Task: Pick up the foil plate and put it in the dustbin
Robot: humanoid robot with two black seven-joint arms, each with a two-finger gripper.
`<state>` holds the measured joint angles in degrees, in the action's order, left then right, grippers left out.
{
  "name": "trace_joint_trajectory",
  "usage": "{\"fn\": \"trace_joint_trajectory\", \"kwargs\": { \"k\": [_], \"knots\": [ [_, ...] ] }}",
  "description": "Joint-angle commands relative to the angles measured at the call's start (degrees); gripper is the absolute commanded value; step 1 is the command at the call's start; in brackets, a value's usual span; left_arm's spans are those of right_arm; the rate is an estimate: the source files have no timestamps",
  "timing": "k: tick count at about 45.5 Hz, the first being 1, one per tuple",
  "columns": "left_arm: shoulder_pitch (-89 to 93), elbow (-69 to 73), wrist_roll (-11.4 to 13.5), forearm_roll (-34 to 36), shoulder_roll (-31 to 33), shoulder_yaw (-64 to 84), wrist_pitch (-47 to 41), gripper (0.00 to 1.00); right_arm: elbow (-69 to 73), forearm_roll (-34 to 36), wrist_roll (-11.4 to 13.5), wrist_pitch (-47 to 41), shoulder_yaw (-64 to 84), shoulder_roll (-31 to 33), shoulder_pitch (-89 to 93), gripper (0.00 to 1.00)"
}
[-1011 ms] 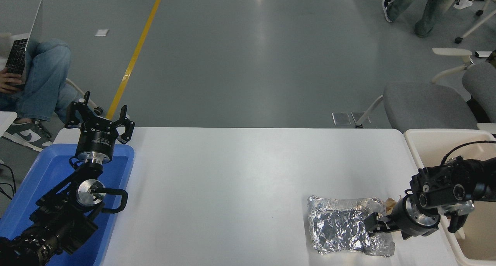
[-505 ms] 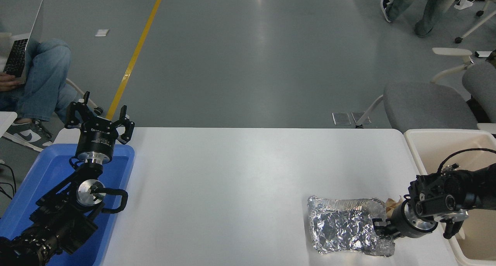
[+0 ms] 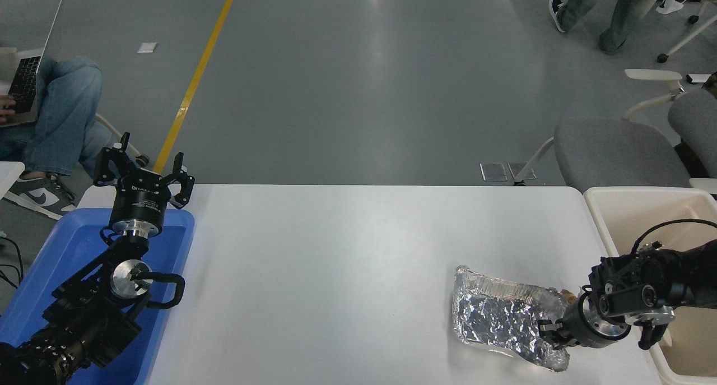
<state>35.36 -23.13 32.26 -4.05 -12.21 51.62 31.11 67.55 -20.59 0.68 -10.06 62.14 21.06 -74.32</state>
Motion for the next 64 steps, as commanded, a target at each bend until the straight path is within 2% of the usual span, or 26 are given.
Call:
{"fn": "trace_joint_trajectory", "kwargs": {
  "k": [1, 12, 20, 27, 36, 44, 50, 64],
  "knots": [
    [0.1, -0.1, 0.0, 0.0, 0.0, 0.0, 0.0, 0.99, 3.1, 1.2, -0.2, -0.1, -0.2, 2.0, -2.7, 0.0],
    [0.1, -0.1, 0.0, 0.0, 0.0, 0.0, 0.0, 0.99, 16.0, 1.2, -0.3, -0.9, 0.6, 7.2, -14.8, 0.0],
    [0.0, -0.1, 0.0, 0.0, 0.0, 0.0, 0.0, 0.99, 22.4, 1.4, -0.5, -2.3, 4.1, 7.6, -24.8, 0.0],
    [0.1, -0.1, 0.0, 0.0, 0.0, 0.0, 0.0, 0.99, 23.3, 2.0, -0.8, -12.0, 4.3, 7.9, -31.8, 0.0],
    [0.1, 0.0, 0.0, 0.0, 0.0, 0.0, 0.0, 0.99, 24.1, 9.9, -0.8, -23.5, 4.7, 8.0, -41.6, 0.0],
    [0.0, 0.0, 0.0, 0.0, 0.0, 0.0, 0.0, 0.99, 24.0, 11.8, -0.8, -34.4, 6.8, 9.0, -52.9, 0.0],
    [0.0, -0.1, 0.0, 0.0, 0.1, 0.0, 0.0, 0.99, 24.0, 14.4, -0.8, -34.9, 8.3, 8.9, -60.8, 0.0],
    [0.0, 0.0, 0.0, 0.0, 0.1, 0.0, 0.0, 0.99, 24.0, 15.7, -0.8, -34.9, 11.8, 9.2, -72.5, 0.0]
  ]
}}
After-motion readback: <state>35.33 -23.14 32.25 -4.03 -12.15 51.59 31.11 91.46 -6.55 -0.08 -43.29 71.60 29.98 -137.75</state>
